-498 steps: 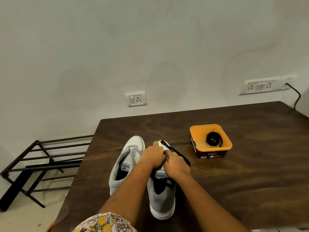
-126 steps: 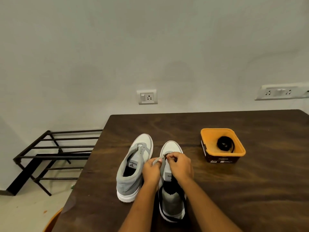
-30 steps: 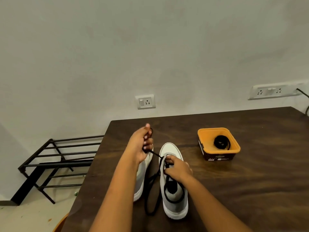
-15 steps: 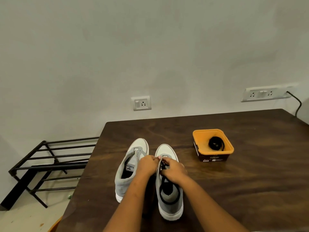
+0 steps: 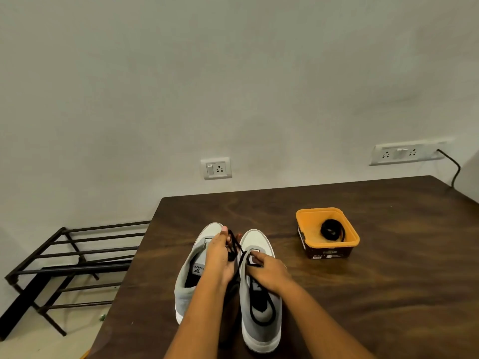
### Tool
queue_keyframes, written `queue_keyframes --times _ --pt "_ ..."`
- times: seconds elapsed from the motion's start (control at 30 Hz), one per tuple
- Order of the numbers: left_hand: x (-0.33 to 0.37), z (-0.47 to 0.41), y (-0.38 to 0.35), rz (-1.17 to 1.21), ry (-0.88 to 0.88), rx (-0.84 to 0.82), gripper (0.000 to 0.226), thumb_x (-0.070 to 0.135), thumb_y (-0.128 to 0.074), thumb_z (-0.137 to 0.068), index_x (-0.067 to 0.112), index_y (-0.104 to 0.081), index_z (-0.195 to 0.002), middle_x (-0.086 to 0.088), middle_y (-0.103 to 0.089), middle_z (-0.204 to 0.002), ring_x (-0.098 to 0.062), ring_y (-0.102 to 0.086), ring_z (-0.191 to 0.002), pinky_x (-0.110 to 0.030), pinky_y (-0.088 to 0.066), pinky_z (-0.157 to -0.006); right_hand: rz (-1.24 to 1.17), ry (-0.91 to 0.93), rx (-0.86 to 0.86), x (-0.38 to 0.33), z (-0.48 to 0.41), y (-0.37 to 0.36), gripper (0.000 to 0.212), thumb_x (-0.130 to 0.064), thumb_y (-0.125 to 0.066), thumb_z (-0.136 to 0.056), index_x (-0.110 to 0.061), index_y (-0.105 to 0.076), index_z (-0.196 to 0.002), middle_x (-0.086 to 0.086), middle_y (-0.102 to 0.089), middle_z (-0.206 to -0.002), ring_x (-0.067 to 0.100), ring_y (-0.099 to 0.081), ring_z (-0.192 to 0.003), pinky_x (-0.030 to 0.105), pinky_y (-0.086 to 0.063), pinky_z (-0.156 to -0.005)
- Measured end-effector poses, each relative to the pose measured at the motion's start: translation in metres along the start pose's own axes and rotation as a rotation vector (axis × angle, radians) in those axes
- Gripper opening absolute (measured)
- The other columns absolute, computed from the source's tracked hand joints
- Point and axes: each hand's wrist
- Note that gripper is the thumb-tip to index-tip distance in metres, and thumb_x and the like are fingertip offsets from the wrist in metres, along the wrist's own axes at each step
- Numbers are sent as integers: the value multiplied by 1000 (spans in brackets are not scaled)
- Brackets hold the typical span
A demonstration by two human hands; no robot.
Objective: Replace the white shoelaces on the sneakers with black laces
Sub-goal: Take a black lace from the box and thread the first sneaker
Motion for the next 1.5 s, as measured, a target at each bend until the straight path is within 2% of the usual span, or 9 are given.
queue_keyframes --times 0.3,0.4,0.53,0.6,0.77,0.87,1.0,1.27,1.5 --pt "72 -5 14 284 -158 136 30 31 -50 -98 14 -46 -73 1 -44 -66 -9 -44 -57 -22 -46 -52 207 23 10 1 6 -4 57 -28 -60 -76 -37 -52 -132 -1 -59 -131 25 -52 -121 31 -47 -97" --pt "92 1 17 -72 -146 62 35 30 -50 -98 16 -43 -66 4 -36 -56 -6 -33 -40 -17 -29 -36 108 35 42 -1 4 -1 50 -17 -64 -75 -31 -62 -123 -2 -62 -126 22 -58 -114 29 -51 -93" --pt "72 8 26 -1133 -110 -45 22 18 -53 -92 14 -46 -71 -4 -40 -64 -15 -32 -47 -21 -26 -45 62 62 76 3 8 1 51 -14 -72 -74 -26 -62 -122 -2 -60 -128 19 -58 -113 31 -52 -94" --pt "48 12 25 -1416 -98 -110 4 14 -53 -88 16 -56 -91 -9 -55 -79 -20 -48 -60 -23 -37 -50 168 98 91 5 11 0 61 -21 -76 -72 -26 -56 -130 -4 -52 -137 21 -51 -122 29 -44 -103" --pt "-10 9 17 -1695 -83 -147 44 39 -39 -99 11 -49 -130 -14 -55 -132 -29 -52 -119 -32 -40 -96 339 138 108 6 18 -5 71 -23 -72 -78 -34 -40 -140 -7 -24 -152 27 -40 -130 32 -39 -107" --pt "-18 7 17 -1625 -172 -86 54 49 -29 -100 7 -58 -115 -14 -61 -120 -30 -54 -114 -34 -39 -93 377 139 116 8 19 -5 70 -14 -67 -82 -36 -36 -141 -6 -21 -153 30 -41 -129 32 -42 -105" --pt "-14 -1 21 -1278 -66 -139 42 37 -44 -99 14 -49 -64 -4 -52 -61 -20 -49 -56 -27 -39 -57 391 152 130 5 20 -5 65 -7 -57 -86 -36 -37 -140 -3 -22 -154 32 -41 -128 34 -43 -103" --pt "0 3 21 -1349 212 -184 44 48 -43 -97 11 -54 -76 -5 -49 -59 -15 -43 -47 -20 -37 -43 365 176 201 2 25 -7 53 -9 -40 -96 -36 -38 -140 2 -43 -142 30 -42 -122 36 -43 -101" --pt "-10 9 30 -889 237 -165 25 25 -47 -99 18 -54 -76 2 -47 -55 -8 -36 -42 -18 -26 -40 364 160 210 3 24 -7 51 -16 -36 -97 -40 -33 -142 3 -53 -136 28 -44 -120 33 -42 -100"
Point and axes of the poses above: each hand's wrist, its own z-axis away from the middle knuckle, its own y-axis out of the back of the hand, x = y × z
